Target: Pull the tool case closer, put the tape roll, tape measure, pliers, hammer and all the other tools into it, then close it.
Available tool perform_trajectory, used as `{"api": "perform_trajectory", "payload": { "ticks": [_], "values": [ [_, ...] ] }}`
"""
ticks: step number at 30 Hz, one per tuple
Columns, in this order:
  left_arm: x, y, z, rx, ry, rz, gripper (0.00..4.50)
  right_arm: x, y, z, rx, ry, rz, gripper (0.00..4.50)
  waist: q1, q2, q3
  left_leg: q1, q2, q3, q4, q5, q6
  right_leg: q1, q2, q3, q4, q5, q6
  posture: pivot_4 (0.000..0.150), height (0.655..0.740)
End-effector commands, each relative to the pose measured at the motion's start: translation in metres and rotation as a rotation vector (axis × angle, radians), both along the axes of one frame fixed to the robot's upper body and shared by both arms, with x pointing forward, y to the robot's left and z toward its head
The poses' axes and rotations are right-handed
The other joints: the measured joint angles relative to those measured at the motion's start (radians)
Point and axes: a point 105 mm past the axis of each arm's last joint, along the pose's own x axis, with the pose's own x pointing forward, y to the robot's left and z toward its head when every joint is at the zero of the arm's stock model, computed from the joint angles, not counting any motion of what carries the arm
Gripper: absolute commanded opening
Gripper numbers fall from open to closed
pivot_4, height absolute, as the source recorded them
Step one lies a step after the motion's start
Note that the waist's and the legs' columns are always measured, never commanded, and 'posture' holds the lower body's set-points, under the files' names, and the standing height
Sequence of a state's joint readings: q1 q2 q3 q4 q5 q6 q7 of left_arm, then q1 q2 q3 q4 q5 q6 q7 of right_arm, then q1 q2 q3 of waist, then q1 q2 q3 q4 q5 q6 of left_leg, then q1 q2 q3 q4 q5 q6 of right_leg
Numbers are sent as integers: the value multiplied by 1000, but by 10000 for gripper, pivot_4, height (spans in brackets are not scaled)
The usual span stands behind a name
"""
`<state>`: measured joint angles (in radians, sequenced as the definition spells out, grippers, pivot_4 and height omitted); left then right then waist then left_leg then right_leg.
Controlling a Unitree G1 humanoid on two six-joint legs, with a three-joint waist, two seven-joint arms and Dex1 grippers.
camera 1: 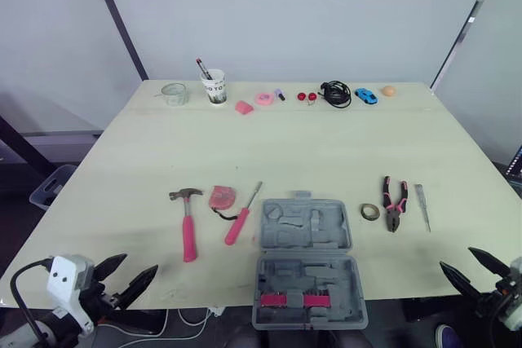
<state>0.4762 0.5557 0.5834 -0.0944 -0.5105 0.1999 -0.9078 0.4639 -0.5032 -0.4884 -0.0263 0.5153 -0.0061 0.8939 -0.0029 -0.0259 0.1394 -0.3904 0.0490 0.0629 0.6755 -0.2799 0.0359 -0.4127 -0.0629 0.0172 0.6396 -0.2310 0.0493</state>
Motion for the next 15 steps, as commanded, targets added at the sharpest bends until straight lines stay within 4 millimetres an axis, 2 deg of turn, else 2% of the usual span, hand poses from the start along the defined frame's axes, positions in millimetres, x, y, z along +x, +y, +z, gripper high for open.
{"api": "perform_trajectory", "payload": {
  "ticks": [1, 8, 10, 11, 15],
  "values": [
    [0, -1, 10, 11, -41, -2, 45000, -3, -4, 12, -13, -43, -27, 44262, -1, 0, 0, 0, 0, 0, 0, 0, 0, 0, 0, 0, 0, 0, 0, 1500, 7400],
    [9, -8, 23, 34, -73, -59, 45000, 5, 12, 20, -33, -32, 66, 44262, -3, 0, 0, 0, 0, 0, -2, 0, 0, 0, 0, 0, -1, 0, -1, 1500, 7400],
    [12, -18, 31, 86, -98, -155, 45000, 11, 21, 19, -22, 20, 98, 44262, -3, 0, 0, 0, 0, 0, -2, 0, 0, 0, 0, 0, -1, 0, -1, 1500, 7400],
    [12, -25, 32, 142, -107, -241, 45000, 14, 28, 23, 7, 31, 121, 44262, -3, 0, 0, 0, 0, 0, -2, 0, 0, 0, 0, -1, -2, 0, -1, 1500, 7400],
    [22, -39, 45, 160, -161, -396, 45000, 33, 50, 52, -18, -6, 249, 44262, -1, 4, 1, 0, -1, 2, -3, 0, 0, 0, -5, -3, -2, 0, -1, 1500, 7400]
  ]
}}
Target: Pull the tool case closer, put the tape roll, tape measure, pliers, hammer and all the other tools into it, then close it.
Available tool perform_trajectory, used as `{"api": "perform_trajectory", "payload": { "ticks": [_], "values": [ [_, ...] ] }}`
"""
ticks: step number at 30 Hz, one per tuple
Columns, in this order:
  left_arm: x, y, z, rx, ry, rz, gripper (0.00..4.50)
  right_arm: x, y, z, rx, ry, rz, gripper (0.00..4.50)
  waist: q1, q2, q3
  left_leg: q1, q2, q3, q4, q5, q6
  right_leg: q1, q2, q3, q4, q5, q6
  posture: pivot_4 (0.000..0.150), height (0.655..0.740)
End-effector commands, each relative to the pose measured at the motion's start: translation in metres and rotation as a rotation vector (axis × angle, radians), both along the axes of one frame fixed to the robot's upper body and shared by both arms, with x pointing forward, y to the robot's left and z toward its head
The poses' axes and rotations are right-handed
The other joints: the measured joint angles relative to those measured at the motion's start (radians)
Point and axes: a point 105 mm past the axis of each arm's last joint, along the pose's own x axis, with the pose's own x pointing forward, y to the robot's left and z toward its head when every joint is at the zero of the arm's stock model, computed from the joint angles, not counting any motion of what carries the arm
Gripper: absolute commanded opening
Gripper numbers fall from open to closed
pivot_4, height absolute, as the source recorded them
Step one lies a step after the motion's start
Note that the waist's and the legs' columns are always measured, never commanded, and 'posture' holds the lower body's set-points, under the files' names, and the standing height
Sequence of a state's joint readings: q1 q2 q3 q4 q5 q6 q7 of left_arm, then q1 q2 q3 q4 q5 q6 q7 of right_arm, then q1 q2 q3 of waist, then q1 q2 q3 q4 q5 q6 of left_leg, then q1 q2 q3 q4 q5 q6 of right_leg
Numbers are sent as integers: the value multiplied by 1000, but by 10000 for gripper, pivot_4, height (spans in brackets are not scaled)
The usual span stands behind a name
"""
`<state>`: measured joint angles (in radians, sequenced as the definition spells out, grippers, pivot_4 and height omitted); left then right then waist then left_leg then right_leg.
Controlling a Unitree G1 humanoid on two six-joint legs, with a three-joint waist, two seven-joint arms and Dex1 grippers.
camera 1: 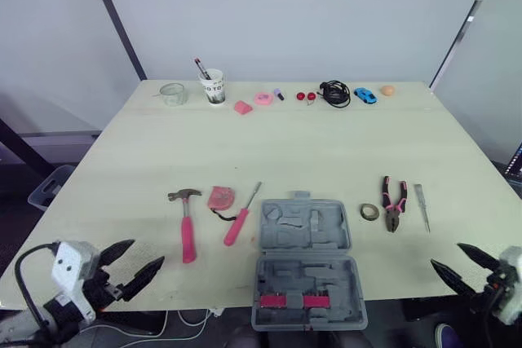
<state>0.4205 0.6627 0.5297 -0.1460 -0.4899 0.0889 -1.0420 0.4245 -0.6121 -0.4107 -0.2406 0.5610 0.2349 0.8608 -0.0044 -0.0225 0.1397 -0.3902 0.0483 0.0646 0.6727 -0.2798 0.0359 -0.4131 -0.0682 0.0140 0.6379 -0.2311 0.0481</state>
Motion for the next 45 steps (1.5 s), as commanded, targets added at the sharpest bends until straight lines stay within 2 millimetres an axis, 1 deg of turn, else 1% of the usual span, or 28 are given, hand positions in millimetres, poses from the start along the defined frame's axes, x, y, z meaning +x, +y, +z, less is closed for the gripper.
{"api": "perform_trajectory", "payload": {
  "ticks": [1, 5, 7, 9, 12, 14, 16, 17, 19, 21, 26, 29, 33, 35, 39, 45],
  "values": [
    [8, -16, 17, 12, -62, -134, 45000, 15, 16, 31, -31, -70, 96, 44262, 1, 1, 0, 0, 0, 1, 0, 0, 0, 0, -2, -2, 0, 0, 0, 1500, 7400],
    [14, -38, 28, -29, -66, -274, 45000, 29, 30, 41, -90, -42, 191, 44262, 1, -2, -1, 0, -1, 1, -1, 0, 0, 0, 0, -6, -1, 0, 0, 1500, 7400],
    [16, -47, 30, -30, -55, -334, 45000, 32, 35, 40, -142, -22, 254, 44262, 1, -2, -1, 0, -1, 1, -3, 0, 1, 1, 4, -6, -3, 0, 0, 1500, 7400],
    [19, -52, 32, -35, -49, -363, 45000, 37, 37, 38, -184, -6, 292, 44262, 4, -2, -1, -2, -1, 1, -3, 0, 1, 0, 4, -6, -3, 0, 0, 1500, 7400],
    [32, -72, 43, -38, -90, -445, 45000, 55, 47, 34, -334, 51, 422, 44262, 3, -1, 0, -1, -2, 1, -2, 0, 1, 1, 5, -6, -4, 0, 0, 1500, 7400],
    [38, -85, 50, -47, -113, -496, 45000, 65, 50, 35, -392, 74, 483, 44262, 4, -3, 1, -1, -3, 2, -1, 0, 1, 1, 5, -5, -4, 0, 1, 1500, 7400],
    [39, -103, 60, -69, -123, -591, 45000, 80, 59, 40, -464, 101, 566, 44262, 3, -2, 3, 2, -5, 2, -1, 1, 2, 3, 5, -5, -3, 1, 1, 1500, 7400],
    [39, -110, 63, -70, -122, -628, 45000, 86, 62, 42, -500, 108, 596, 44262, -2, -2, 4, 1, -6, 2, -1, 1, 2, 3, 6, -4, -3, 1, 1, 1500, 7400],
    [36, -121, 69, -96, -116, -680, 45000, 90, 67, 41, -573, 173, 669, 44262, -6, -1, 4, 1, -6, 3, -1, 1, 2, 2, 6, -3, -2, 1, 1, 1500, 7400],
    [36, -125, 71, -107, -112, -699, 45000, 94, 71, 40, -619, 191, 719, 44262, -7, -1, 4, 1, -6, 3, -3, 1, 2, 2, 6, -3, -2, 1, 0, 1500, 7400],
    [33, -128, 69, -129, -79, -727, 45000, 107, 78, 37, -732, 244, 781, 44262, -6, -1, 4, -1, -6, 2, -4, 1, 2, 1, 7, -5, -4, 1, 1, 1500, 7400],
    [34, -130, 69, -101, -99, -735, 45000, 119, 81, 31, -853, 258, 817, 44262, -7, -1, 4, -1, -6, 3, -3, 1, 2, 1, 7, -4, -6, 1, 1, 1500, 7400],
    [35, -130, 67, -75, -103, -737, 45000, 131, 82, 22, -954, 271, 828, 44262, -5, -1, 4, -1, -7, 6, -2, 1, 2, 1, 7, -5, -4, 1, 1, 1500, 7400],
    [36, -130, 67, -69, -116, -728, 45000, 134, 84, 15, -982, 281, 839, 44262, -5, -1, 4, -1, -7, 6, -2, 1, 2, 1, 7, -5, -3, 1, 1, 1500, 7400],
    [39, -127, 65, -45, -131, -705, 45000, 139, 85, 8, -1033, 285, 854, 44262, -7, -1, 5, -1, -7, 7, -2, 1, 2, 1, 7, -5, -3, 1, 1, 1500, 7400],
    [40, -129, 69, -66, -152, -711, 45000, 139, 82, -1, -1070, 324, 867, 44262, -7, -1, 5, -1, -7, 7, -2, 1, 2, 1, 7, -5, -2, 1, 1, 1500, 7400]
  ]
}}
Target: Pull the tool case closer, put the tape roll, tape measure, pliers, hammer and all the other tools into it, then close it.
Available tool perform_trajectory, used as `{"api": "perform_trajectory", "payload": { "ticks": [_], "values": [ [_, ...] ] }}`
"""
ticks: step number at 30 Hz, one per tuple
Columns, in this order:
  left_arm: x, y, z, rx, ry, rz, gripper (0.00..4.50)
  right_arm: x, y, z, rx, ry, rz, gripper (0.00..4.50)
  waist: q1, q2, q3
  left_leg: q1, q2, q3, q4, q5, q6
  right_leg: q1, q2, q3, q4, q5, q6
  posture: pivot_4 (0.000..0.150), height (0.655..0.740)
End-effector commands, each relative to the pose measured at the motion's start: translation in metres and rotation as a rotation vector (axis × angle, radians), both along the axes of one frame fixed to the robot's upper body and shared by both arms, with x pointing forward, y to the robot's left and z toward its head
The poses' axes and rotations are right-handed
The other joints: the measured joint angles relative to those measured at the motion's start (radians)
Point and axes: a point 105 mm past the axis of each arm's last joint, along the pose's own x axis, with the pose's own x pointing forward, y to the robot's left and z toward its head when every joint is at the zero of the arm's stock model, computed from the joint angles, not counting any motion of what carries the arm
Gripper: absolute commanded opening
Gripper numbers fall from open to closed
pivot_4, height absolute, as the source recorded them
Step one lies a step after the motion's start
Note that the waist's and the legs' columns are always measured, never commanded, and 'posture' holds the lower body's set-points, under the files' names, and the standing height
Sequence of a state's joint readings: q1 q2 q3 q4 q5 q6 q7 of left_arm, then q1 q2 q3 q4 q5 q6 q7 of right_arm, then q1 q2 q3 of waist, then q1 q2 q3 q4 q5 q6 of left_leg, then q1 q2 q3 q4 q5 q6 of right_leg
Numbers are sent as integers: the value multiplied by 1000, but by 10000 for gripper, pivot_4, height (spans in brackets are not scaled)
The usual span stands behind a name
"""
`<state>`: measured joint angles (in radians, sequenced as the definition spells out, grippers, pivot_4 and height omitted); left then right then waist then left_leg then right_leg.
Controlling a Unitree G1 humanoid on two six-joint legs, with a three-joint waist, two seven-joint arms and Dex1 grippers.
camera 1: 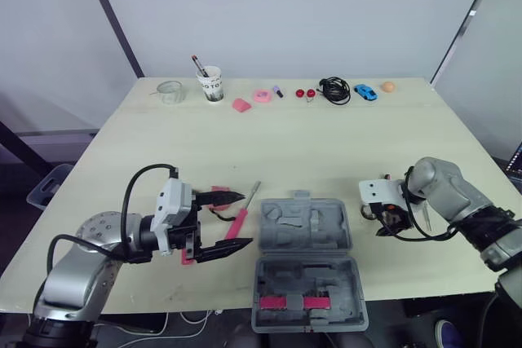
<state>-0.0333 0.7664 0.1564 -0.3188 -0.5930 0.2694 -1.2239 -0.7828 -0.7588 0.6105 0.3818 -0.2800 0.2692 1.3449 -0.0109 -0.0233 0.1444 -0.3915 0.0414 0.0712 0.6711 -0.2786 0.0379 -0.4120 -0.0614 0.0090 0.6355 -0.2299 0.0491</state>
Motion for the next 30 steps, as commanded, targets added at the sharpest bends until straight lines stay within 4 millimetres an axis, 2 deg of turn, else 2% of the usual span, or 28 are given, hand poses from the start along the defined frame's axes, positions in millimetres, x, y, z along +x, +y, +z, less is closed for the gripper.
{"api": "perform_trajectory", "payload": {
  "ticks": [1, 3, 5, 8, 9, 10, 18, 22, 27, 30],
  "values": [
    [0, -3, 10, -27, -52, -16, 45000, 4, -1, 3, -24, -17, 17, 40488, 0, 0, 0, 0, 0, 0, 0, 0, 0, 0, 0, 0, 0, 0, 0, 1500, 7400],
    [0, -4, 10, -30, -53, -18, 45000, 4, 4, -1, -5, -15, 13, 35498, -1, 0, 0, 0, 0, 0, 0, 0, 0, 0, 0, 0, 0, 0, 0, 1500, 7400],
    [0, -4, 9, -23, -53, -24, 45000, 7, 6, -2, 3, -24, 11, 26607, -2, 0, 0, 0, 0, 0, 0, 0, 0, 0, 0, 0, 1, 0, 0, 1500, 7400],
    [-1, -5, 7, -14, -52, -32, 45000, 11, 6, -3, 2, -41, 11, 10596, -2, 0, 0, 1, 0, 0, 0, 0, 0, 0, 0, 0, 2, 0, 0, 1500, 7400],
    [-1, -5, 7, -17, -52, -37, 45000, 11, 5, -3, -1, -42, 8, 7105, -2, 0, 0, 1, 0, 0, 0, 0, 0, 0, 0, 0, 2, 0, 0, 1500, 7400],
    [-2, -6, 7, -18, -51, -41, 45000, 12, 3, -4, -9, -42, 7, 1092, -2, 0, 0, 1, 0, 0, 0, 0, 0, 0, 0, 0, 2, 0, 0, 1500, 7400],
    [-2, -5, 6, -16, -59, -50, 45000, 6, -3, 3, -24, -18, 24, 404, -1, 0, 0, 1, 0, 0, 1, 0, 0, 0, 0, 0, 2, 0, 0, 1500, 7400],
    [-3, -5, 4, -30, -68, -46, 45000, 4, -3, 18, -39, -27, 50, 404, -1, 0, 0, 1, 0, 0, 1, 0, 0, 0, 0, 0, 2, 0, 0, 1500, 7400],
    [-2, -1, 3, -83, -60, 69, 45000, 3, 21, 45, -64, -38, 161, 404, -9, 2, 1, 3, 0, -1, 0, 0, 0, 0, 0, 4, 3, 0, 0, 1500, 7400],
    [2, 8, 4, -101, -60, 167, 45000, 12, 47, 58, -6, -62, 161, 404, -10, 1, 1, 6, 1, -1, 0, 0, 0, 0, 1, 5, 5, 0, 0, 1500, 7400]
  ]
}}
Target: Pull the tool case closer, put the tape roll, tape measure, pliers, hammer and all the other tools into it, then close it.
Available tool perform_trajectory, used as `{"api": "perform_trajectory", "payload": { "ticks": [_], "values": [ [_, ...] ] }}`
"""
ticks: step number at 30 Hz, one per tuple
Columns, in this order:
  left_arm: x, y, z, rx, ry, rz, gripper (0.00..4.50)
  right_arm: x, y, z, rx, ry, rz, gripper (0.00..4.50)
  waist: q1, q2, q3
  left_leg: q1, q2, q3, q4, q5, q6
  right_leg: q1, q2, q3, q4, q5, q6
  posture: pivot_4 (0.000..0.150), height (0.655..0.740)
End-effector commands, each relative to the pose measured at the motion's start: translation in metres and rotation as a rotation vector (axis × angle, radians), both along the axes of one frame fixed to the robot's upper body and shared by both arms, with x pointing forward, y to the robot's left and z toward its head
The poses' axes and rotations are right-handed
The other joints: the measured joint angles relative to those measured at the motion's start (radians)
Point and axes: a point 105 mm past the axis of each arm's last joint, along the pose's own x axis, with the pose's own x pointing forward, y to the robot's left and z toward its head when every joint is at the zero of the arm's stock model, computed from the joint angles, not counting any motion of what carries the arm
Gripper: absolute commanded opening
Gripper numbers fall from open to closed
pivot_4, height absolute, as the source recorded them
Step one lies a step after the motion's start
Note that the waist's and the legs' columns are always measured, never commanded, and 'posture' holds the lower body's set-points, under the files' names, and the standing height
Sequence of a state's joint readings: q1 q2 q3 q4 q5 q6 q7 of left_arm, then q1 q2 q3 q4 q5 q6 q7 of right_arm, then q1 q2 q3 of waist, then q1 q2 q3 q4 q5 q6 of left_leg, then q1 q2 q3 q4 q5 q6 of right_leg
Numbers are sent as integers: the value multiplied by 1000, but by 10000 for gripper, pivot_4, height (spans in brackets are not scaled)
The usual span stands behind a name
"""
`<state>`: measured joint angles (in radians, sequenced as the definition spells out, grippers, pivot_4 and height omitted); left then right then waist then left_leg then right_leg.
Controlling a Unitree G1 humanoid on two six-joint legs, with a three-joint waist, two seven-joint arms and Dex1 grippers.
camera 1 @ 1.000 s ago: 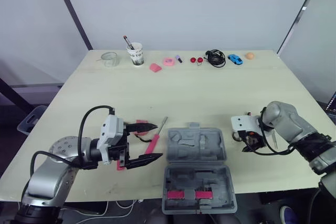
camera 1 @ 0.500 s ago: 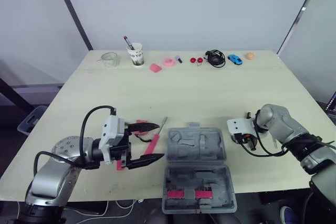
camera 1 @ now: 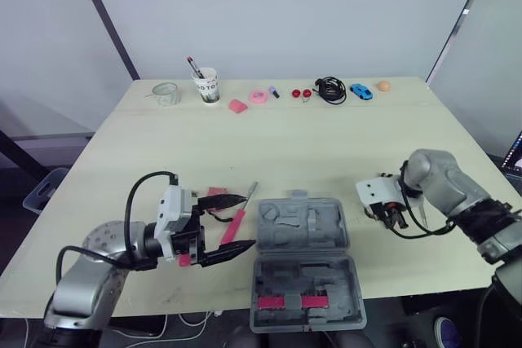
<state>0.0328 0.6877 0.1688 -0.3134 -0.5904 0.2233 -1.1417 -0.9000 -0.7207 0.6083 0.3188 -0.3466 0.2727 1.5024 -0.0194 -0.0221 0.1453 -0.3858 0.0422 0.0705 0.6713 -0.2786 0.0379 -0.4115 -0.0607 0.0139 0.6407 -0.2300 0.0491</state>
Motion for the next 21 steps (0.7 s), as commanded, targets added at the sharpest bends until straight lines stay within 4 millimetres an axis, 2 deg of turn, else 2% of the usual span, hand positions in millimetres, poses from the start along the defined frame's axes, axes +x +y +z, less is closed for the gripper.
{"api": "perform_trajectory", "payload": {
  "ticks": [1, 3, 6, 10, 13, 16, 21],
  "values": [
    [0, 8, 14, -17, -57, 85, 45000, 10, 28, 23, 54, -58, 30, 404, 0, 0, 0, 1, 1, 0, 0, 0, 0, 0, 1, 0, 1, 0, 0, 1500, 7400],
    [-2, 11, 14, -31, -60, 118, 45000, 13, 39, 28, 64, -65, 43, 404, 4, 0, 0, 1, 1, 0, -1, 0, 0, 1, 1, 0, 1, 0, 0, 1500, 7400],
    [-8, 22, 13, -43, -53, 200, 45000, 17, 69, 35, 91, -71, 92, 404, 5, 0, 0, 1, 0, 1, -1, 0, 0, 0, 0, 0, 0, 0, 0, 1500, 7400],
    [-13, 32, 10, -35, -46, 270, 45000, 19, 94, 36, 103, -78, 141, 404, 10, 0, 0, 1, 0, 0, -1, 0, 0, 1, -2, -3, 0, 0, -1, 1500, 7400],
    [-20, 48, 9, -43, -44, 368, 45000, 16, 132, 30, 134, -71, 206, 404, -9, -1, 0, 1, 0, 1, -1, 0, -1, 1, -2, -1, 0, 0, -1, 1500, 7400],
    [-28, 46, 3, -43, -8, 368, 45000, 9, 164, 26, 145, -72, 281, 404, -24, 0, 0, 2, 1, 1, -3, 0, -1, -1, -2, -2, 1, 0, -1, 1500, 7400],
    [-30, 41, 0, -54, 2, 371, 45000, -5, 200, 12, 143, -73, 376, 404, -18, 1, 1, 2, 1, 0, -3, 0, -1, -1, -3, -4, 1, 0, -2, 1500, 7400]
  ]
}}
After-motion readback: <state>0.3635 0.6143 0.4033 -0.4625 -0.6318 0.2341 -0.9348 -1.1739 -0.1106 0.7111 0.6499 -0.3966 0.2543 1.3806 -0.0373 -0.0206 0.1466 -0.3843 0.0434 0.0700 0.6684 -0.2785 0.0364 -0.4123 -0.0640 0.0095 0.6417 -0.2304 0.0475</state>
